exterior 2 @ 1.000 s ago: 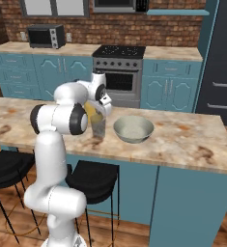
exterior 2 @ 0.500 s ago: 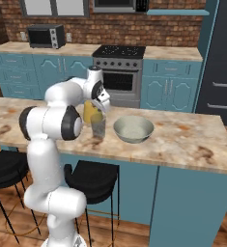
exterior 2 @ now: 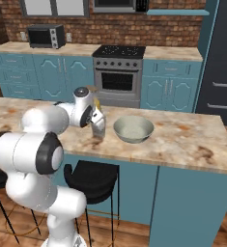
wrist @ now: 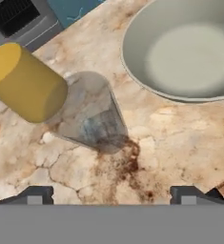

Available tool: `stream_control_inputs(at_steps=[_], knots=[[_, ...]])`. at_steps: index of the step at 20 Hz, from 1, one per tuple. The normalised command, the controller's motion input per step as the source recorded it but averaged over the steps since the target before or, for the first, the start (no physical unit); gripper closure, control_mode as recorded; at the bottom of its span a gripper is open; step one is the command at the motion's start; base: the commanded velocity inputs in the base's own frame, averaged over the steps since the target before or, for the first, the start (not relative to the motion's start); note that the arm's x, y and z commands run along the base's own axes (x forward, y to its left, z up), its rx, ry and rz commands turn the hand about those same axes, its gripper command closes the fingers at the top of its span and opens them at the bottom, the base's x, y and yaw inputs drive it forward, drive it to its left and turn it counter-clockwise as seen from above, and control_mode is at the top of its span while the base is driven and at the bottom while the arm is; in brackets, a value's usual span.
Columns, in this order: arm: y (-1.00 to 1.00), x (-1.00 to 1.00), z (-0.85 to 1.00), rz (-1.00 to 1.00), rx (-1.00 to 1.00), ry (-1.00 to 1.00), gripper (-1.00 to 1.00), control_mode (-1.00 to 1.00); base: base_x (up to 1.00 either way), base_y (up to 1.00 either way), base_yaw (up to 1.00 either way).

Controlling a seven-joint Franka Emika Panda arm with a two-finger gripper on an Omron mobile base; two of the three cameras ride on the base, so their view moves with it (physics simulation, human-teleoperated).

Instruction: There are two ice cubes in the ice bowl. Place both ice cubes in the glass cup.

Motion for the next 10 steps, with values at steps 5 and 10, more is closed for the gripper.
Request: stream_control_inputs(at_steps=[5, 10], knots=[[-0.13, -1.00, 0.38, 0.01, 0.02, -0.47, -1.00, -1.00, 0.00, 0.00, 0.00], [0.02, 0.04, 0.00, 0.00, -0.02, 0.01, -1.00, -1.00, 0.00, 0.00, 0.00]])
